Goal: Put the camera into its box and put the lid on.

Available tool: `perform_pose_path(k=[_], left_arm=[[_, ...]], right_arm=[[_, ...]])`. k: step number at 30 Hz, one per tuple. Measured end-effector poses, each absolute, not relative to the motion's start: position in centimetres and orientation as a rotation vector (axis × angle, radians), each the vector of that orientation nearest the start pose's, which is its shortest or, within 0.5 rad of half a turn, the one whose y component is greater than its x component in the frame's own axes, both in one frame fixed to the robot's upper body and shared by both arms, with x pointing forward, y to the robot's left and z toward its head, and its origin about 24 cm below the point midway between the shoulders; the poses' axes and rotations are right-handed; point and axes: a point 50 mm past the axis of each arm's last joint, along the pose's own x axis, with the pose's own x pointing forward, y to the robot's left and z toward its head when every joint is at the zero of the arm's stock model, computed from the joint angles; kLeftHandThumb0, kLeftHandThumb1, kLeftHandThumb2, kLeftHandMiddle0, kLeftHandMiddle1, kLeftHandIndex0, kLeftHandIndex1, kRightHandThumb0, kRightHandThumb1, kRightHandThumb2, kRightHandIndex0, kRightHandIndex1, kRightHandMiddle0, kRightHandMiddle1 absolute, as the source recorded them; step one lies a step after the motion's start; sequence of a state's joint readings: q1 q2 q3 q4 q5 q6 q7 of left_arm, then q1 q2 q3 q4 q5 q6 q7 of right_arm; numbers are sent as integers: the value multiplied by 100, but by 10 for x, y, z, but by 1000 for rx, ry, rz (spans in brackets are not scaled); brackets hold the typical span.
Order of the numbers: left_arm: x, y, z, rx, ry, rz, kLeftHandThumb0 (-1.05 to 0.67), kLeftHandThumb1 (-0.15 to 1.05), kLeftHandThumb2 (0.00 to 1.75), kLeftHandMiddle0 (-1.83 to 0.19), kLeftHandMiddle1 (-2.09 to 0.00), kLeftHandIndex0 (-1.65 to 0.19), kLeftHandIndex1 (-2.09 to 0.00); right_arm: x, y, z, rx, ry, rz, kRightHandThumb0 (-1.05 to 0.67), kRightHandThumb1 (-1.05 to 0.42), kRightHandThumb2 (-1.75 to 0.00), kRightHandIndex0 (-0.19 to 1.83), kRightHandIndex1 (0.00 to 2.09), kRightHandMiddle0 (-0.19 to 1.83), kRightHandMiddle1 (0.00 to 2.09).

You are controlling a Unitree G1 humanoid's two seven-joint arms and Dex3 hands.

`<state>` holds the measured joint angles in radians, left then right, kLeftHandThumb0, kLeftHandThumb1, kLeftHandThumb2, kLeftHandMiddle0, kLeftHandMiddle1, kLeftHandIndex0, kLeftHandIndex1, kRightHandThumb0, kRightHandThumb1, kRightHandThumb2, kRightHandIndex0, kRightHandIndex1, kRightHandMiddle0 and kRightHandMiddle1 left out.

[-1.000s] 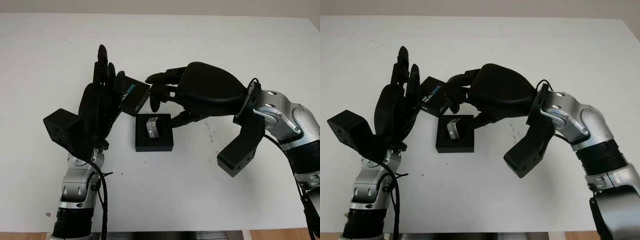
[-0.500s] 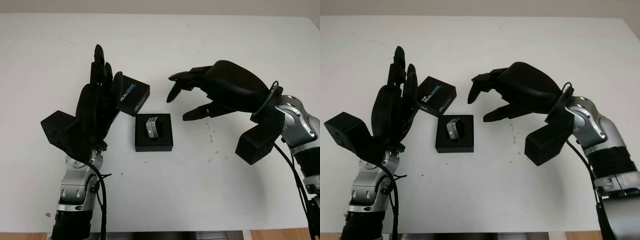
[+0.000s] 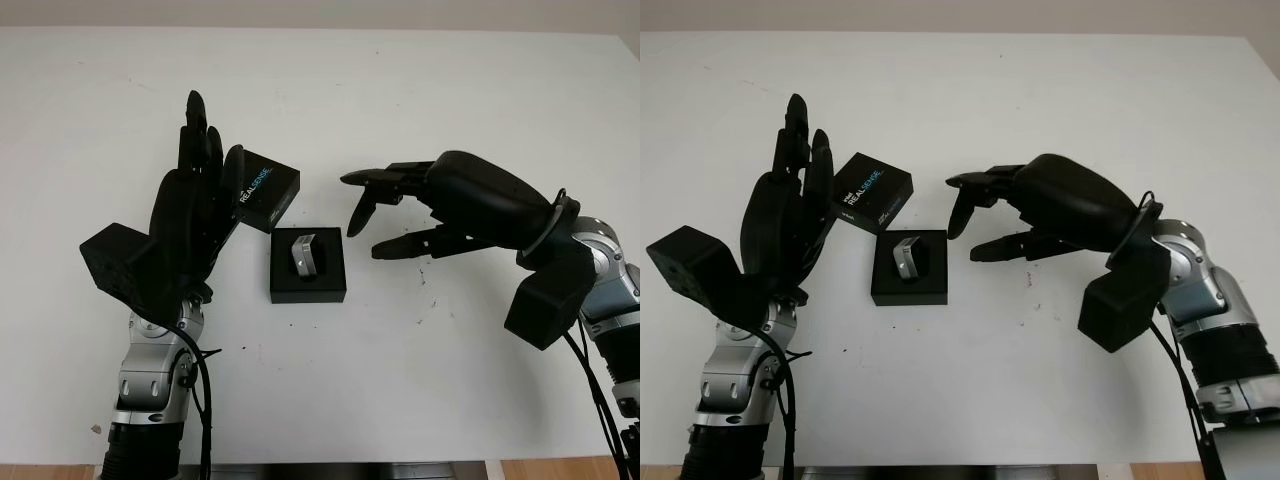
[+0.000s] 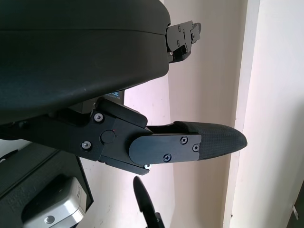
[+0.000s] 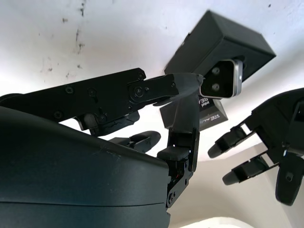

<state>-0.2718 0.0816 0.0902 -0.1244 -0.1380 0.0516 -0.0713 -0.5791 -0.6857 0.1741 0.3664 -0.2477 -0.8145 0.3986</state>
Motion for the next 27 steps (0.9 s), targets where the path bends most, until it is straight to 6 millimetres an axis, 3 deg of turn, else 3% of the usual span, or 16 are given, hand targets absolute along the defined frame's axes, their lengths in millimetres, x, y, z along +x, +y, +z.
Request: perform_pose_path(k=[27], left_arm=[[292,160,140,-52,-336,-72,-79,105,45,19,0,19,0]], right_arm=[[304,-163,163,-1056,-773,769,-54,-105,-18,39,1,26,120]])
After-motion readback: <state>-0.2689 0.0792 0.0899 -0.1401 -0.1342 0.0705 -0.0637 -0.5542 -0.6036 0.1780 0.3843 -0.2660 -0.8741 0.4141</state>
